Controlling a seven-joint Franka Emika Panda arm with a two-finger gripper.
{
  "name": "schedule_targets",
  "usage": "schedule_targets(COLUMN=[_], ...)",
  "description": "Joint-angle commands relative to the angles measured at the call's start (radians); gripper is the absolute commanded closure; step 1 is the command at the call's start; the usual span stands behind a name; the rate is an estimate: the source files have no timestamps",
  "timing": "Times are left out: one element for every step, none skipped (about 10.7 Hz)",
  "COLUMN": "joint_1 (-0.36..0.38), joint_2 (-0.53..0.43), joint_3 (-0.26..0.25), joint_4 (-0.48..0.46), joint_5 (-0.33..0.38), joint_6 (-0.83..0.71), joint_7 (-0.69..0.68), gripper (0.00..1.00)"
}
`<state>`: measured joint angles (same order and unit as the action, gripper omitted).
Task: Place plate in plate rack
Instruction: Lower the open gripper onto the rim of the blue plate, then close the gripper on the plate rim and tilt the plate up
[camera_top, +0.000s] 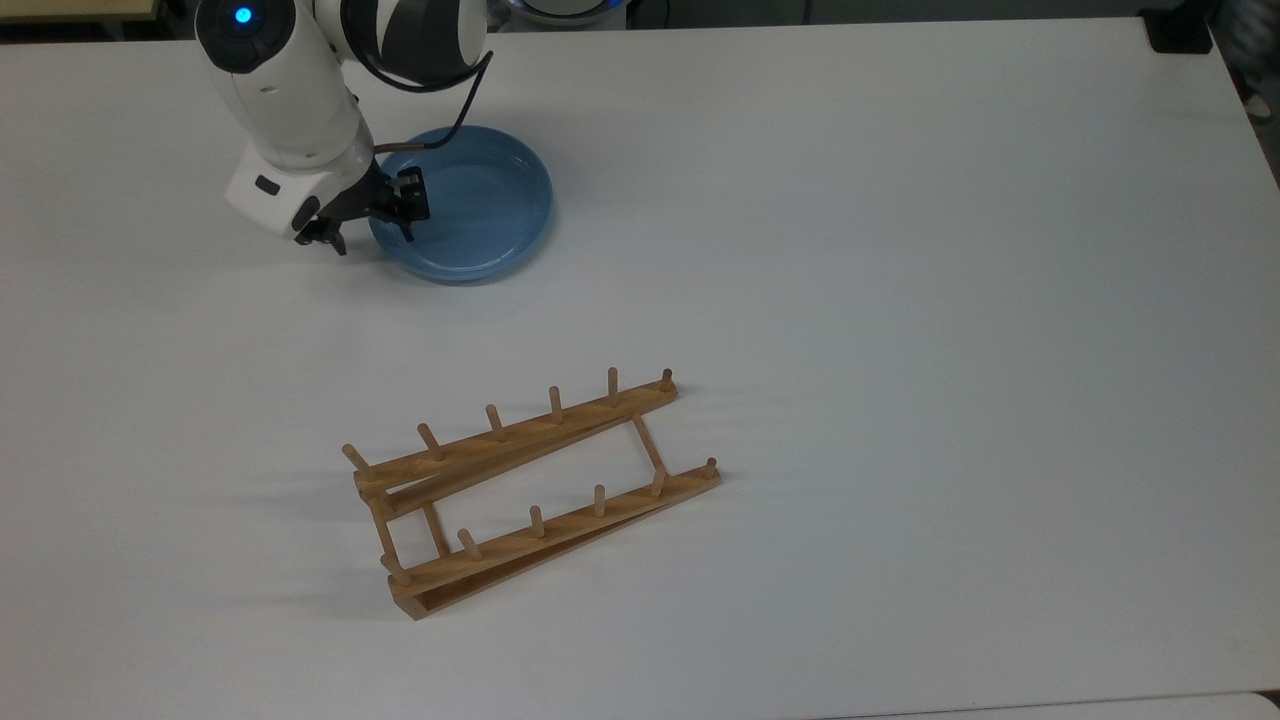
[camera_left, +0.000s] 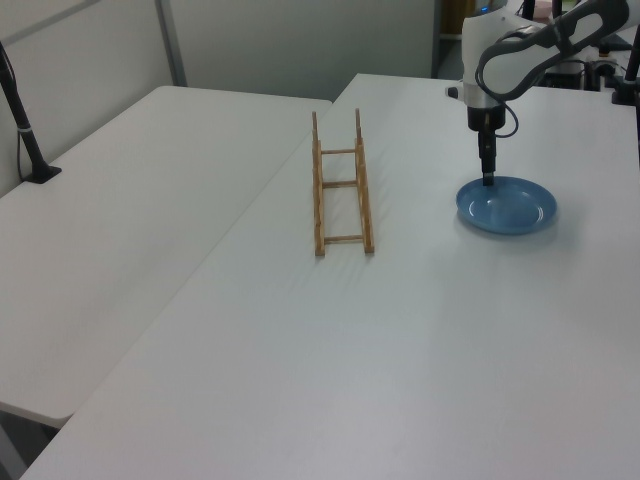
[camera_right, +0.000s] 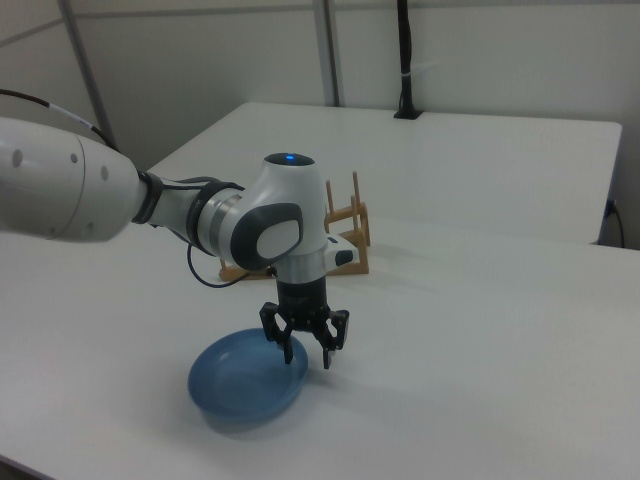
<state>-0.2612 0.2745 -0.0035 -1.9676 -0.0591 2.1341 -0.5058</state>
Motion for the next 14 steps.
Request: schedule_targets(joint_1=[0.007,0.01,0.016,0.019,0.025,0.034,0.037,0.039,0.037,0.033,0.03,0.027,0.022,0.014], joint_2=[0.011,0.011,0.011,0.012,0.011,0.012,0.009,-0.004,-0.027,-0.047,-0.064,-0.078,-0.098,-0.112], joint_3=[0.0,0.0,0.0,0.002,0.011,0.019,0.02,0.023,0.037,0.042,0.043,0.042,0.042,0.042], joint_4=[-0.005,-0.005,-0.007,-0.007,-0.005,-0.005,-0.001,0.004,0.007,0.022,0.051,0.108,0.171,0.223], joint_5=[-0.015,-0.015,-0.015,-0.015,-0.013,-0.013,-0.01,-0.004,-0.002,-0.001,0.002,0.034,0.082,0.117], joint_6=[0.018,0.018,0.018,0.018,0.018,0.018,0.014,0.004,0.001,-0.014,-0.051,-0.107,-0.149,-0.163], joint_7=[0.07,0.085,0.11,0.14,0.168,0.196,0.222,0.234,0.234,0.234,0.233,0.227,0.224,0.217], gripper=[0.58,0.69,0.73,0.81,0.83,0.93,1.0,1.0,1.0,1.0,1.0,1.0,1.0,1.0])
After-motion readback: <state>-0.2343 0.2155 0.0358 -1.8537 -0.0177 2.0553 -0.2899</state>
